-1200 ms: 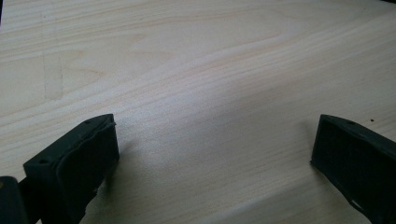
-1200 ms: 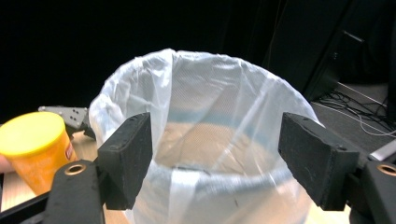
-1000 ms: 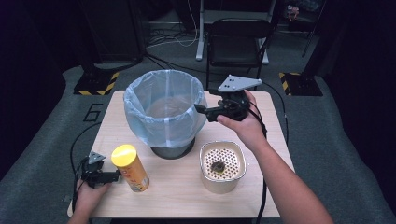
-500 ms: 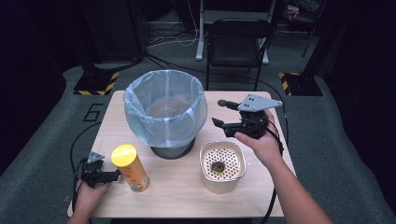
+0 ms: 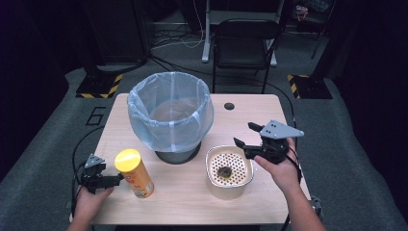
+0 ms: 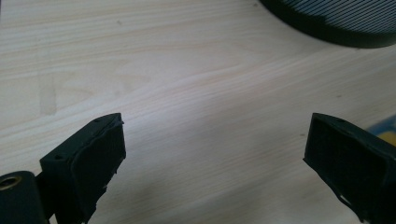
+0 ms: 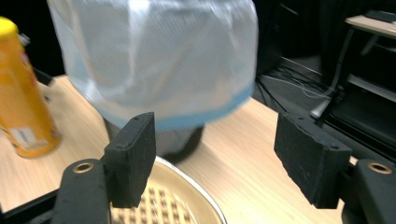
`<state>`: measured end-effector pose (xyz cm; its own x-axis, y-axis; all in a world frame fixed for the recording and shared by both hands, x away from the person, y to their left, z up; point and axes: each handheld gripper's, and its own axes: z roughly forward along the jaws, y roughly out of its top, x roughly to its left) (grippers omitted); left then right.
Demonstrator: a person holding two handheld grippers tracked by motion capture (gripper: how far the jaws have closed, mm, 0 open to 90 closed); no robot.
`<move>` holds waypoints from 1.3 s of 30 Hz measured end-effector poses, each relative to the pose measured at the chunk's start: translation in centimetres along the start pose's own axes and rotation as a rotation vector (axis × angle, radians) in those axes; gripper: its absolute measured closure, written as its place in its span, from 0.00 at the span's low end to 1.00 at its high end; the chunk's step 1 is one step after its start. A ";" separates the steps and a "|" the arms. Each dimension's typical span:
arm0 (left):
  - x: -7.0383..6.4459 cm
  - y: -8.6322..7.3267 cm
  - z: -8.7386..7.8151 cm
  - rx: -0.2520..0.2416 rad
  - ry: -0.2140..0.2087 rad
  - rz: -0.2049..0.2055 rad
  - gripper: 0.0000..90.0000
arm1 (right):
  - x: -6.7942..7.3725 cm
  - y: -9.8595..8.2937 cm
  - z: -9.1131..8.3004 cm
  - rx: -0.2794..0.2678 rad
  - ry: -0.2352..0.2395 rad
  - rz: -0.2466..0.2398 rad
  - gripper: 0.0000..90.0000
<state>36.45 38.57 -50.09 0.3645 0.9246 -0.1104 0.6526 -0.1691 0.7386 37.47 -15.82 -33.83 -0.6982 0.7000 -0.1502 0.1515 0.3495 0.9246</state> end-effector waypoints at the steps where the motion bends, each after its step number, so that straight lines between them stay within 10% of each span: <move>1: -0.1 0.3 -0.3 -0.001 0.006 0.021 0.06 | 0.0 -0.6 -0.2 0.009 -0.010 0.002 0.32; 11: -1.0 1.1 -3.1 -0.021 -0.106 0.048 0.04 | -1.2 -6.2 -2.7 0.040 -0.115 0.124 0.32; 23: -3.1 -0.1 -4.9 -0.036 -0.234 0.179 0.03 | -2.4 -10.0 -3.4 0.070 -0.193 0.199 0.32; 39: -6.2 -0.1 -3.3 -0.057 -0.341 0.272 0.04 | -3.8 -12.8 -4.1 0.107 -0.235 0.263 0.32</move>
<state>31.92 33.97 -47.32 0.7225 0.6821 -0.1129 0.4684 -0.3627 0.8056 35.35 -25.51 -43.61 -0.4475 0.8943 -0.0005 0.3852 0.1933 0.9024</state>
